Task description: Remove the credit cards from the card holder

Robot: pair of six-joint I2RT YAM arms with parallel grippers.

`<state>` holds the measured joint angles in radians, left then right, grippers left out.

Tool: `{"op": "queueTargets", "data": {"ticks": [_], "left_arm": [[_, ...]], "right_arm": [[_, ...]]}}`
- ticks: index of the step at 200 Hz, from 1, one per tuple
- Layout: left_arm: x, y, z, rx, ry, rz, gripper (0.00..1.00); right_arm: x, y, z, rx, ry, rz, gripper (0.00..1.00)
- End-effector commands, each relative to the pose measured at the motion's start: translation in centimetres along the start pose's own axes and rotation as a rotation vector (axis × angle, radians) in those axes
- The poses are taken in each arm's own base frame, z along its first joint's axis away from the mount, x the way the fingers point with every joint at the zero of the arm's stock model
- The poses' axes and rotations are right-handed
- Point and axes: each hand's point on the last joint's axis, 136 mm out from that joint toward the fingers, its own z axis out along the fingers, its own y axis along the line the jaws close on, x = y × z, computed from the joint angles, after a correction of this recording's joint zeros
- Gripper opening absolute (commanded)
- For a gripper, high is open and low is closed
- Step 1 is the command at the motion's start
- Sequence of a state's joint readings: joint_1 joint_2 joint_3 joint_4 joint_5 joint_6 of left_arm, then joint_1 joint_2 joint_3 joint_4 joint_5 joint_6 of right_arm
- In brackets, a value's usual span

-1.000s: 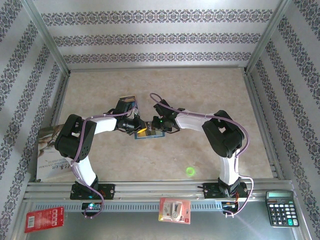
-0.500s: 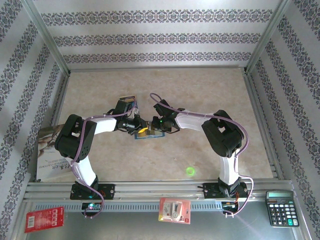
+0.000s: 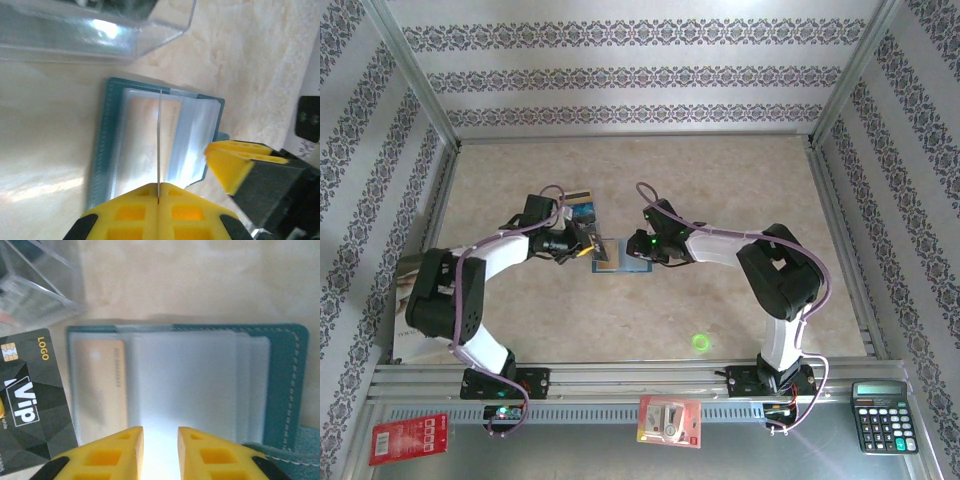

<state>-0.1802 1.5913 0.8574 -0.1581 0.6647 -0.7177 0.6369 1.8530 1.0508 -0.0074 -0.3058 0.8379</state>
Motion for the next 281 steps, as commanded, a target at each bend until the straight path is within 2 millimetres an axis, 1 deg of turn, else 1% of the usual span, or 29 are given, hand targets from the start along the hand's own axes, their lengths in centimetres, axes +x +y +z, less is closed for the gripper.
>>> {"op": "queueTargets", "data": {"ticks": [1,15,25,54,66,95,114,125,143,152,172,186,195,211,219,239,255,281], "left_arm": [[-0.6,0.0,-2.9,-0.121,-0.035,0.113,0.00],[-1.2,-0.9,-4.3,-0.141,-0.071,0.160,0.00],[-1.6,-1.8,-5.2,-0.131,-0.099,0.187,0.00],[-2.6,-4.9,-6.6,-0.041,-0.162,0.248,0.00],[-2.9,-5.6,-7.1,-0.025,-0.184,0.291,0.00],[-4.0,-6.1,-8.0,-0.084,-0.228,0.402,0.00],[-4.3,-7.0,-8.2,-0.106,-0.253,0.498,0.00],[-4.6,-7.2,-8.4,-0.138,-0.278,0.542,0.00],[-5.4,-7.2,-8.9,-0.186,-0.306,0.595,0.00],[-5.7,-7.2,-9.1,-0.205,-0.310,0.628,0.00],[-6.3,-8.0,-9.4,-0.219,-0.347,0.761,0.00],[-7.1,-7.9,-9.6,-0.261,-0.375,0.842,0.00],[-7.4,-7.7,-9.9,-0.299,-0.371,0.893,0.00],[-8.6,-7.6,-10.7,-0.383,-0.385,0.949,0.00],[-8.9,-7.7,-10.7,-0.403,-0.379,0.991,0.00],[-9.2,-7.9,-9.7,-0.408,-0.322,1.134,0.00],[-9.2,-7.5,-8.8,-0.430,-0.254,1.231,0.00],[-9.7,-5.7,-8.4,-0.542,-0.113,1.396,0.00]], "right_arm": [[-1.9,4.3,-2.6,-0.171,-0.079,-0.047,0.29],[-2.3,5.1,-3.6,-0.209,-0.107,-0.060,0.32],[-2.7,5.4,-4.3,-0.226,-0.126,-0.066,0.36],[-3.1,6.4,-5.5,-0.278,-0.151,-0.093,0.44],[-3.2,6.3,-5.7,-0.280,-0.157,-0.092,0.47],[-3.4,5.4,-5.9,-0.279,-0.174,-0.071,0.54],[-3.6,4.5,-6.2,-0.269,-0.190,-0.050,0.60],[-3.8,3.6,-6.6,-0.247,-0.211,-0.043,0.63],[-4.5,2.1,-7.9,-0.206,-0.264,-0.044,0.72],[-4.8,1.3,-8.6,-0.180,-0.295,-0.048,0.79],[-5.2,-0.5,-10.1,-0.137,-0.351,-0.057,0.91],[-5.4,-1.3,-11.1,-0.119,-0.383,-0.069,0.97],[-5.4,-1.8,-11.6,-0.108,-0.396,-0.074,0.98],[-5.4,-3.1,-12.5,-0.056,-0.421,-0.068,0.98],[-5.3,-3.7,-12.9,-0.032,-0.429,-0.071,0.98],[-5.5,-4.7,-13.7,-0.010,-0.453,-0.067,0.98],[-5.5,-5.5,-14.1,-0.007,-0.455,-0.051,0.98],[-5.6,-6.6,-14.5,-0.010,-0.457,-0.028,0.98]]}}
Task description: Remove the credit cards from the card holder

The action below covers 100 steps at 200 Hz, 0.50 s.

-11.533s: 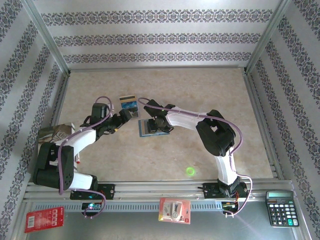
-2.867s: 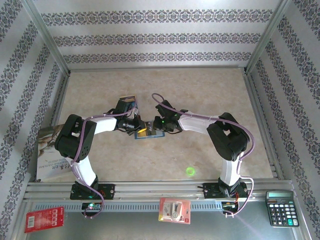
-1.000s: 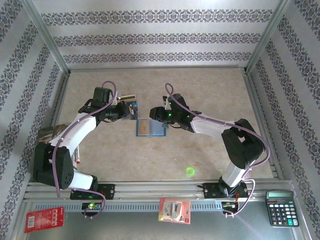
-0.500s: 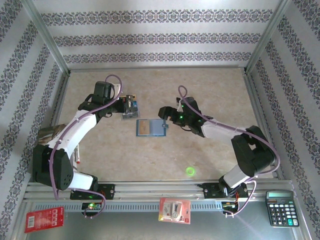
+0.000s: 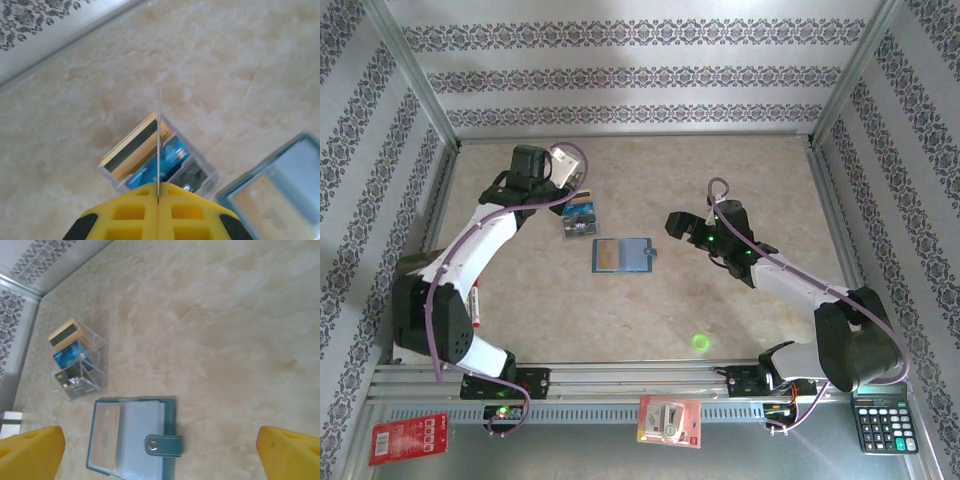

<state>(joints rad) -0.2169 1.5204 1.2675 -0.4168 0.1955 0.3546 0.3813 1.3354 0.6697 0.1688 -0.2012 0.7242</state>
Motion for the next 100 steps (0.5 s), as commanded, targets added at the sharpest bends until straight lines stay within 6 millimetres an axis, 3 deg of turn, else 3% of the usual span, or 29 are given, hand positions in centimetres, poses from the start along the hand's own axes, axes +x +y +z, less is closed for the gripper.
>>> {"op": "queueTargets", "data": {"ticks": [1,41,72,100], "left_arm": [[2.1,0.0,0.6,0.009,0.138,0.290,0.00],[4.3,-0.3,1.6,0.092,0.256,0.492,0.00],[5.7,-2.8,3.0,0.283,0.289,0.542,0.00],[6.3,-3.7,4.5,0.360,0.292,0.565,0.00]], "right_arm": [[0.1,-1.3,-0.5,0.023,-0.005,-0.010,0.98],[-0.1,-1.6,-0.4,0.023,0.000,-0.005,0.98],[0.1,-1.4,0.1,0.011,0.022,0.016,0.98],[0.5,-1.5,0.4,0.010,0.031,0.029,0.98]]}}
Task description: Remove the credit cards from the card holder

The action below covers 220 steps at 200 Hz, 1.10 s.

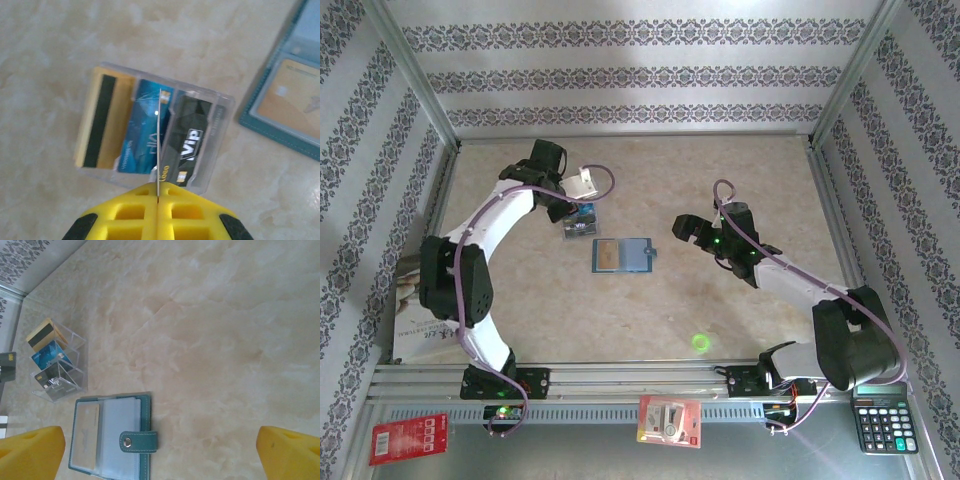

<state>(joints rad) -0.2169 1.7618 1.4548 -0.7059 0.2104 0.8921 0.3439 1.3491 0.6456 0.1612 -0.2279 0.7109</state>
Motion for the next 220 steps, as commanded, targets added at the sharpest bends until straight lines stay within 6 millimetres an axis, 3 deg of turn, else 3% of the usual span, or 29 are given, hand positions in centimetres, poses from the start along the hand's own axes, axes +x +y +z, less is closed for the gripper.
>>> {"op": "queueTargets", "data": {"ticks": [1,36,104,166,185,220], "left_arm": [[0.0,-2.3,0.8,0.135,-0.003,0.097,0.00],[0.2,-1.8,1.7,0.117,0.018,0.160,0.00],[1.0,-3.1,2.7,0.230,0.064,0.229,0.00],[2.3,-2.5,3.6,0.212,0.183,0.253,0.00],[1.8,-2.3,3.6,0.211,0.169,0.236,0.00],[0.3,-1.7,3.0,0.194,0.120,0.196,0.13]], "right_arm": [[-0.1,0.4,0.2,-0.019,0.005,0.012,0.98],[0.2,0.9,0.9,-0.024,0.021,0.003,0.98],[0.7,2.2,1.7,-0.030,0.042,-0.032,0.98],[1.2,2.4,1.7,-0.030,0.052,-0.031,0.98],[1.2,2.5,1.6,-0.033,0.052,-0.033,0.98],[1.3,2.6,1.6,-0.036,0.053,-0.034,0.98]]}}
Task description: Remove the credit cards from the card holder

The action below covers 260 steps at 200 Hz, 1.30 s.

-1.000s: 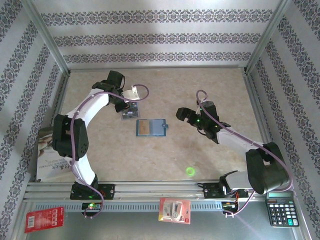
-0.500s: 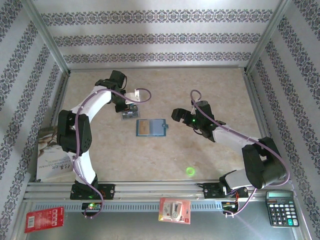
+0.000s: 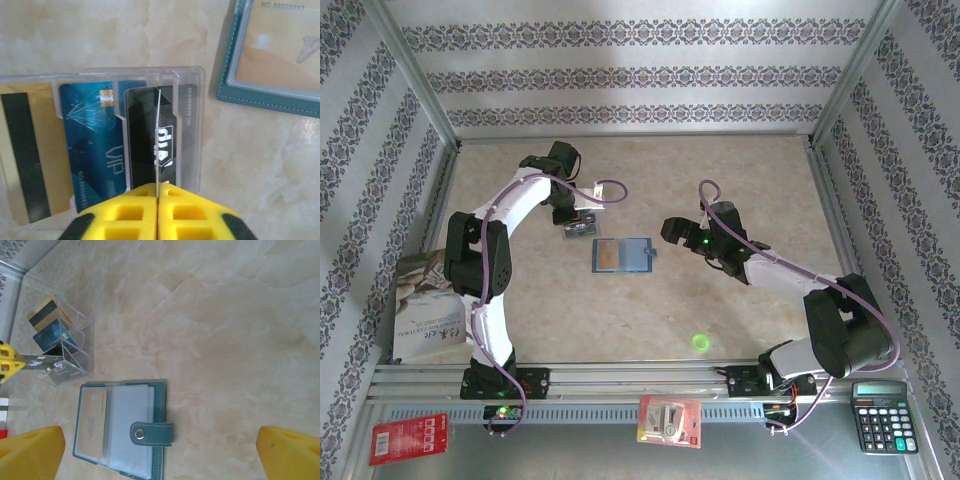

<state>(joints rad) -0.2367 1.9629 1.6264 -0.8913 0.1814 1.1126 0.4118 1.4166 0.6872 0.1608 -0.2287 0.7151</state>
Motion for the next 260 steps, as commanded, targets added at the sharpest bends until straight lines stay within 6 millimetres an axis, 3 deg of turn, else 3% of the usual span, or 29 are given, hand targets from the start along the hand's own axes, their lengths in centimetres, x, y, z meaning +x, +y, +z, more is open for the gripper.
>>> {"op": "queueTargets", "data": {"ticks": [1,19,55,104,135,163,212,234,260], "left_arm": [[-1.0,-0.3,-0.9,0.021,-0.019,-0.013,0.14],[-0.9,-0.3,-1.2,0.030,-0.015,-0.020,0.20],[-1.2,-0.1,-1.9,0.026,-0.018,-0.049,0.22],[-4.0,1.2,-5.3,-0.055,-0.184,-0.204,0.27],[-4.4,2.5,-7.3,-0.159,-0.254,-0.396,0.36],[-3.3,3.8,-8.8,-0.266,-0.271,-0.599,0.46],[-1.5,2.6,-10.7,-0.391,-0.380,-0.839,0.66],[1.5,1.9,-11.2,-0.488,-0.383,-1.050,0.74],[3.8,0.4,-11.8,-0.480,-0.417,-1.244,0.75]], "right_arm": [[-0.4,1.0,-0.1,-0.018,-0.008,-0.006,0.98],[-0.3,1.2,-0.2,-0.029,-0.018,-0.016,0.98],[-0.3,1.2,-0.2,-0.026,-0.022,-0.021,0.98],[0.3,1.2,0.1,-0.016,0.003,-0.025,0.98],[0.8,2.0,0.5,-0.002,0.024,-0.057,0.98],[1.7,2.8,1.0,0.039,0.060,-0.114,0.96],[3.3,4.5,2.1,0.155,0.124,-0.305,0.94],[4.2,6.0,3.0,0.166,0.162,-0.356,0.93],[5.8,7.7,4.4,0.180,0.217,-0.400,0.93]]}}
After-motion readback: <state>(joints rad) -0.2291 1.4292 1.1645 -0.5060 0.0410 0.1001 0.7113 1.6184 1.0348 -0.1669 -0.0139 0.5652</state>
